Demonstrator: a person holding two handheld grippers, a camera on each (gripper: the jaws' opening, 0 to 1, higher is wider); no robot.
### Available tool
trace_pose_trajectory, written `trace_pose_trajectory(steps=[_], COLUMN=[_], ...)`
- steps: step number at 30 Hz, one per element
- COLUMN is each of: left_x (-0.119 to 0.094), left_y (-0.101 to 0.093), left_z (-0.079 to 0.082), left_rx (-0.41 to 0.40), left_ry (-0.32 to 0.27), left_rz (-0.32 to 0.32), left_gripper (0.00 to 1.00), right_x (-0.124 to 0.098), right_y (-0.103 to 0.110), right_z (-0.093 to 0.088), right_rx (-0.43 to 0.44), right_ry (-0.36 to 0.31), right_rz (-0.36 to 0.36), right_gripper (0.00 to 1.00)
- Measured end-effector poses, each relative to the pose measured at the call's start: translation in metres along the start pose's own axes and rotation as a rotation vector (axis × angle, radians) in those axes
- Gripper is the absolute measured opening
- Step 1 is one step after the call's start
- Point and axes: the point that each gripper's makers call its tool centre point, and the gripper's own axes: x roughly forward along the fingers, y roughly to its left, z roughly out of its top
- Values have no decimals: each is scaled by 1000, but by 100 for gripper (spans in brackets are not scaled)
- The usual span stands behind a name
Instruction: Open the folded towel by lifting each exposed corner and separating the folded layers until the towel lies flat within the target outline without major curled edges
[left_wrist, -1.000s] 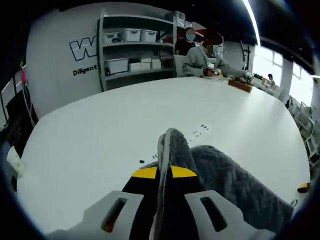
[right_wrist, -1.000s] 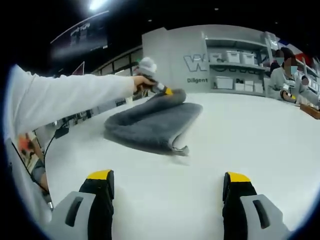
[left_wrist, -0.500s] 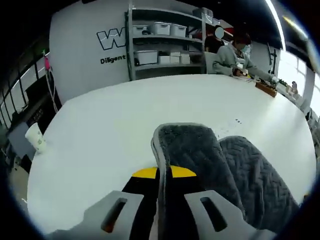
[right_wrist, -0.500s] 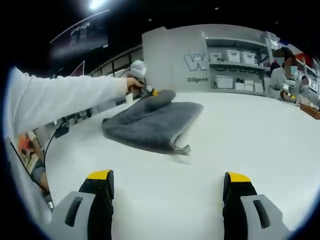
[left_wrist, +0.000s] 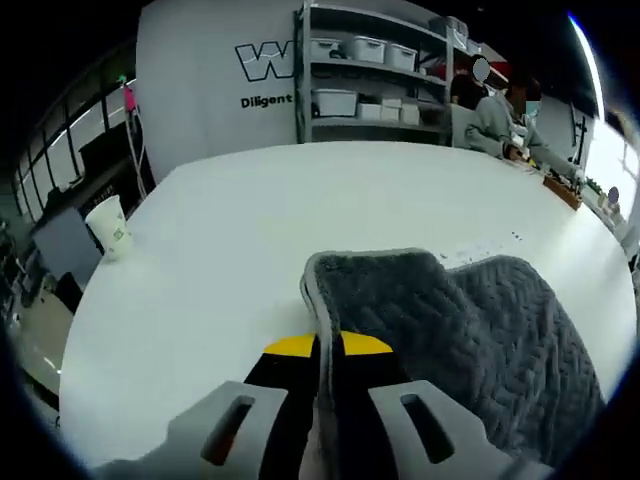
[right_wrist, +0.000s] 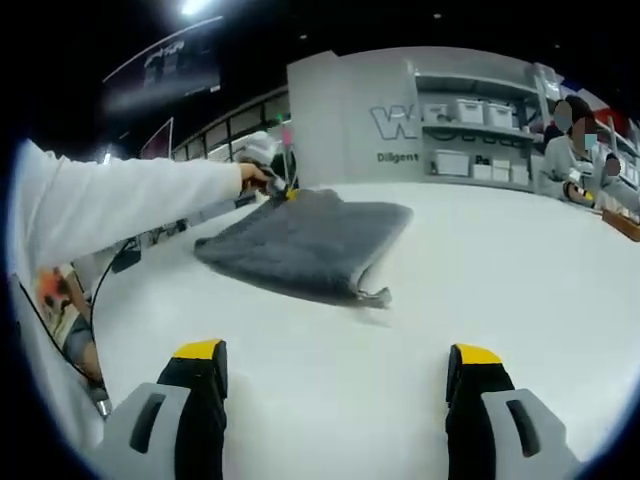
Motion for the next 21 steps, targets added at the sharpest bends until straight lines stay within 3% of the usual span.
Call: trace_pose_trajectory(steps=[5, 21], left_x=[2, 6], left_y=[12, 14], left_z=[-8, -17], left_rx=[-55, -100], left_ry=[-3, -21], left_rz=[-13, -64], left_gripper=[6, 10], right_x=[-1, -1], right_y=[3, 2], right_z=[-1, -1], right_rx=[-4, -13], right_ry=[4, 16], right_rz=[3, -3], right_gripper=[91, 91])
